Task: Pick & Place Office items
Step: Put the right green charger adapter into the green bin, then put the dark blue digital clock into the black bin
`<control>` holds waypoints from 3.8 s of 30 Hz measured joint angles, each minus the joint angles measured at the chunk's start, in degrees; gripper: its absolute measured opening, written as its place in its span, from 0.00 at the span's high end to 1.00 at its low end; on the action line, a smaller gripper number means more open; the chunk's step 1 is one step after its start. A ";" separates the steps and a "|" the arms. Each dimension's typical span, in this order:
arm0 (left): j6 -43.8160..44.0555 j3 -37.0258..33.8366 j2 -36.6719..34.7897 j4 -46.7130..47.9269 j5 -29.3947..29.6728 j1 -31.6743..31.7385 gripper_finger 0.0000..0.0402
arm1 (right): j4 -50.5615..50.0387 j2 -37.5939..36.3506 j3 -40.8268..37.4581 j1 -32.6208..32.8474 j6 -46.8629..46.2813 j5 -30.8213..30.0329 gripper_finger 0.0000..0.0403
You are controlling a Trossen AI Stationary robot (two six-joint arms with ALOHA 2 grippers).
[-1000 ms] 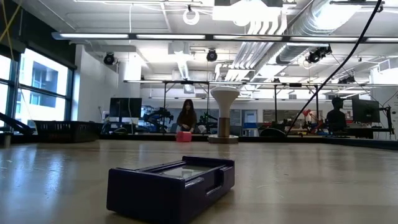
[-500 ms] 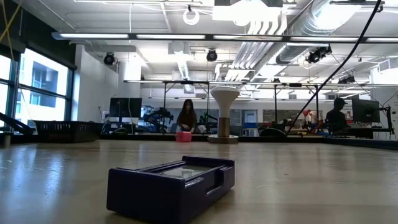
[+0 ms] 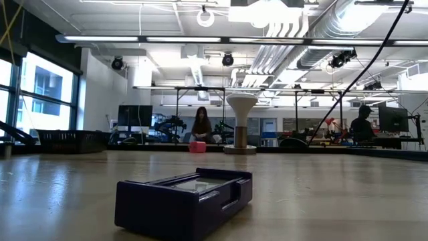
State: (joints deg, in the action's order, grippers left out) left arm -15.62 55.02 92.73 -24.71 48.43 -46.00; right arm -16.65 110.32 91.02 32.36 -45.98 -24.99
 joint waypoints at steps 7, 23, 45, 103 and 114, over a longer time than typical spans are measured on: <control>-1.46 0.00 0.00 0.21 1.41 0.02 0.54 | 0.29 0.00 -0.02 0.44 0.15 -0.09 0.69; 2.96 0.00 -0.07 4.31 -0.27 -1.09 0.07 | -3.56 -0.36 -0.02 2.59 -1.83 -2.07 0.70; 15.47 -0.07 -0.07 11.77 -5.86 -0.90 0.02 | -50.10 -5.16 0.00 18.69 -50.31 -10.00 0.70; 36.15 -0.04 -0.07 27.78 -29.44 -0.04 0.02 | -61.28 -3.17 -5.38 25.87 -70.10 -4.68 0.53; 37.55 -0.04 -0.07 27.76 -31.92 -0.04 0.02 | -41.01 -3.17 -2.93 23.27 -32.94 -22.54 0.53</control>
State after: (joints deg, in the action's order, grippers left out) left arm 21.93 54.98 92.66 3.05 16.51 -46.04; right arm -57.66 107.16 88.09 55.63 -78.91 -47.54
